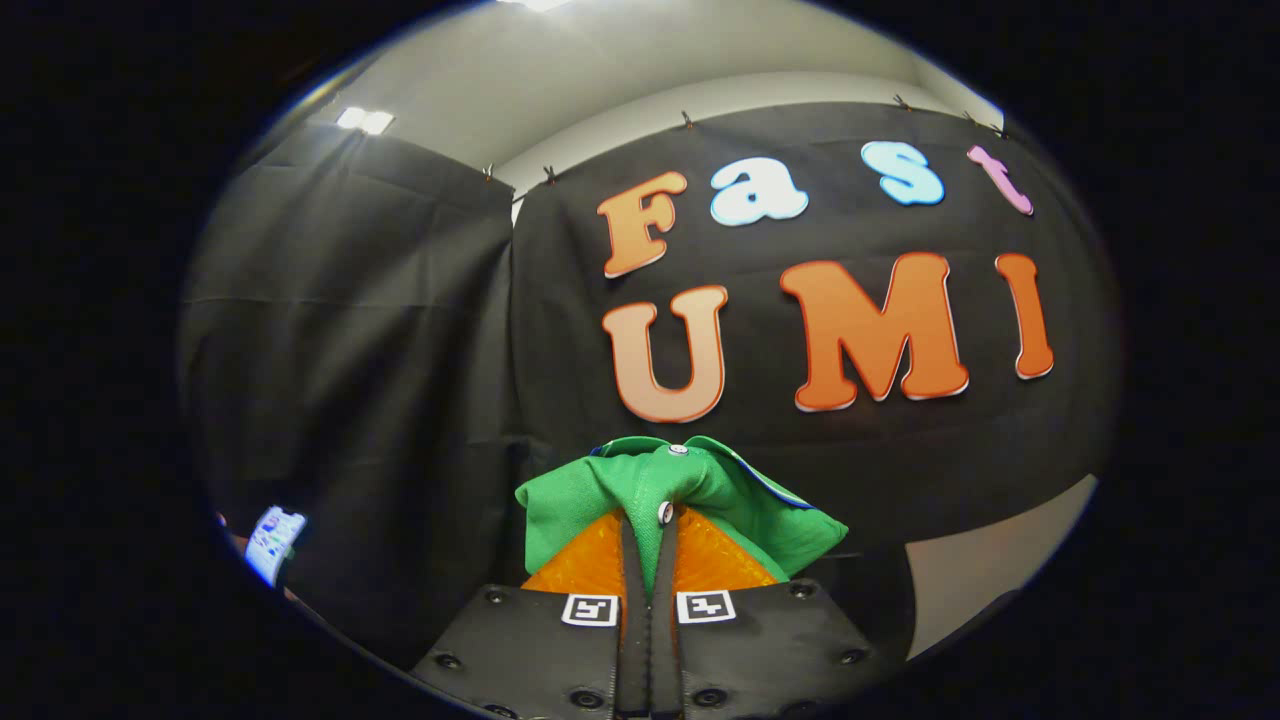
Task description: Put the clothes into the washing machine and then close the washing machine lid.
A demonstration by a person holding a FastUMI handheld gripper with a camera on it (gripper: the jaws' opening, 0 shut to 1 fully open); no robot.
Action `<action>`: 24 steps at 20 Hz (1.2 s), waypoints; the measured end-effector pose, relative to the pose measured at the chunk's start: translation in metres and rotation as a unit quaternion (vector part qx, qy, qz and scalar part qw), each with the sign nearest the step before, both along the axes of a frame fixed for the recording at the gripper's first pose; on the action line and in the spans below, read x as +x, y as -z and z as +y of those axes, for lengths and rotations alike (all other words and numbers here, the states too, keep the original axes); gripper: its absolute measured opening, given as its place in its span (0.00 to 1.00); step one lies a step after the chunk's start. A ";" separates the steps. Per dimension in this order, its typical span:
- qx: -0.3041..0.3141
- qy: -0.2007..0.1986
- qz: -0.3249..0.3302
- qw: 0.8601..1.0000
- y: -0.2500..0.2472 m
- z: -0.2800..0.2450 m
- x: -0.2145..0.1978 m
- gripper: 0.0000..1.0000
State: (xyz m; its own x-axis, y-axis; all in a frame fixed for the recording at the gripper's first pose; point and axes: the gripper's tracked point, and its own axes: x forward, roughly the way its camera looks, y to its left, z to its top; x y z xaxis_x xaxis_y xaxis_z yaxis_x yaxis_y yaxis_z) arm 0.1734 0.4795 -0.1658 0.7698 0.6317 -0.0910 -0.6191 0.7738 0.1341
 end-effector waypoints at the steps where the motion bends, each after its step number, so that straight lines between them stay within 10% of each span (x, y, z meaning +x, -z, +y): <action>1: -0.008 -0.006 0.019 1.000 0.025 0.011 0.003 0.08; 11: -0.115 -0.010 0.200 0.973 0.268 0.068 0.019 0.08; 24: -0.199 0.079 0.456 0.864 0.385 0.057 0.006 0.08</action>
